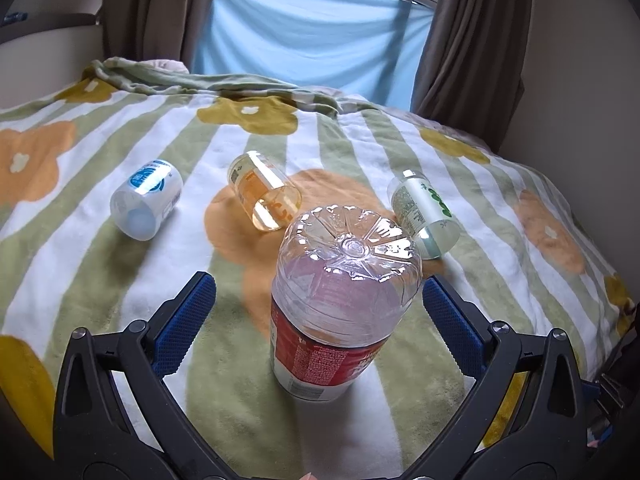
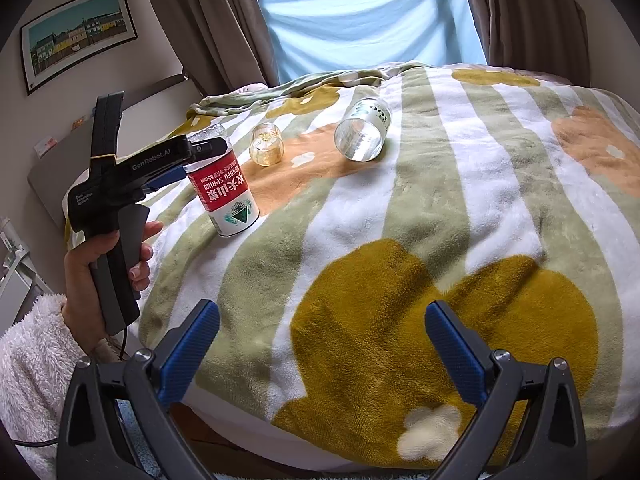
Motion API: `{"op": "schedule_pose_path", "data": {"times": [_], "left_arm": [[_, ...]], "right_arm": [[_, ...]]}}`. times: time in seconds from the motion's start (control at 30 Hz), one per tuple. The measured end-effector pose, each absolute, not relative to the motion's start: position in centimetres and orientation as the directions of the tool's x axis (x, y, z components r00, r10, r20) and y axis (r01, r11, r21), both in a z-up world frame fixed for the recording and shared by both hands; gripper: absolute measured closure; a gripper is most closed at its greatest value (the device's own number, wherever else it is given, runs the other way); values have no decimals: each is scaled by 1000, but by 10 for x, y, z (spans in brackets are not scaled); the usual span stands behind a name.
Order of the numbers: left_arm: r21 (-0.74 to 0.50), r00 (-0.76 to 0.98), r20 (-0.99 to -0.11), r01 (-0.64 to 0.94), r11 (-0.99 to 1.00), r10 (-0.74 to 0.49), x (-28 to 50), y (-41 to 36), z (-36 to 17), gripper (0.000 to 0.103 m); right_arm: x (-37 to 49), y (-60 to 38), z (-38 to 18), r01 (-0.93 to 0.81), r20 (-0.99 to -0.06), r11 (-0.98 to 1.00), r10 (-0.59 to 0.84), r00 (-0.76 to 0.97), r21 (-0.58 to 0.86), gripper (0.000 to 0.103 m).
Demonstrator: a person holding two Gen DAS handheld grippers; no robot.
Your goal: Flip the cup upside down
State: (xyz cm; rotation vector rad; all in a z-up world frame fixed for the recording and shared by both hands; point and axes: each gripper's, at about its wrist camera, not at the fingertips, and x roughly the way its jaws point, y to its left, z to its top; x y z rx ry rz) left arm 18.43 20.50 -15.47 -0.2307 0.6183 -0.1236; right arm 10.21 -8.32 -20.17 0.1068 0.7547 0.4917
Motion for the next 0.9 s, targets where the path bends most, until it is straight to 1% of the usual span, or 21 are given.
{"op": "schedule_pose_path", "data": {"times": [0.13, 0.27, 0.33, 0.53, 0.63, 0.73, 0.9], "left_arm": [[-227, 818, -549, 51, 972, -171, 173, 205, -141, 0], [-208, 840, -517, 61, 976, -163, 152, 214, -105, 0], [-189, 855, -499, 52, 981, -142, 138, 222, -79, 0], [-150, 896, -431, 44, 988, -105, 81, 250, 3, 0], [-116, 915, -397, 32, 993, -76, 51, 262, 29, 0], [-113, 928, -368, 21, 993, -61, 23, 276, 40, 0], [-115, 943, -330, -4, 993, -35, -13, 286, 36, 0]], "right_arm": [[103, -82, -197, -376, -636, 894, 440, 634, 244, 0], [98, -74, -164, -353, -604, 919, 385, 698, 176, 0], [93, -66, -136, -349, -564, 926, 368, 739, 146, 0], [68, -25, -31, -317, -387, 948, 305, 870, 34, 1], [52, -6, 5, -265, -313, 964, 256, 915, 13, 1], [39, 8, 20, -206, -274, 979, 196, 941, -6, 1], [17, 23, 14, -126, -241, 991, 112, 964, -46, 1]]}}
